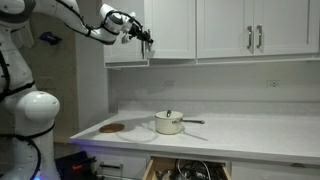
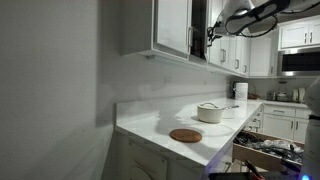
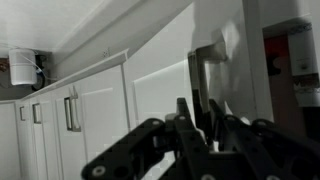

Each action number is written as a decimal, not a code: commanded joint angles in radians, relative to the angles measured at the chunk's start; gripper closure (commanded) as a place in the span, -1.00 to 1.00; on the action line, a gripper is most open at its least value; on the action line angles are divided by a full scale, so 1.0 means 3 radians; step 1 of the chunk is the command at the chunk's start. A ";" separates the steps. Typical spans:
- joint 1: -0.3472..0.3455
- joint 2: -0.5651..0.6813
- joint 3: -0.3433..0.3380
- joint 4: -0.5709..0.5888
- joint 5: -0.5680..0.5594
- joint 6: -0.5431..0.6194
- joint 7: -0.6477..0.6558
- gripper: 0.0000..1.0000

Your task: Open the right door on the first upper cabinet

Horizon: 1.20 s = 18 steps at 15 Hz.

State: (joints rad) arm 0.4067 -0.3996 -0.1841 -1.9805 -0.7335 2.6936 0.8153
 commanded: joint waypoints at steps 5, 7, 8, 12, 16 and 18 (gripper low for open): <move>-0.0896 -0.0223 0.0375 -0.0429 0.1716 -0.0107 -0.1296 0.88; -0.0873 -0.0285 0.0280 -0.0457 0.2165 -0.0179 -0.1779 0.88; -0.0781 -0.0310 0.0172 -0.0457 0.2415 -0.0236 -0.2097 0.88; -0.0219 -0.0411 -0.0541 -0.0405 0.2960 -0.0566 -0.3129 0.88; -0.0099 -0.0409 -0.0963 -0.0222 0.3530 -0.0922 -0.4027 0.88; -0.0145 -0.0304 -0.1047 -0.0067 0.3728 -0.1134 -0.4269 0.88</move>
State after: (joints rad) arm 0.3926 -0.5423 -0.4658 -2.0287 0.3265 2.4875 -0.3549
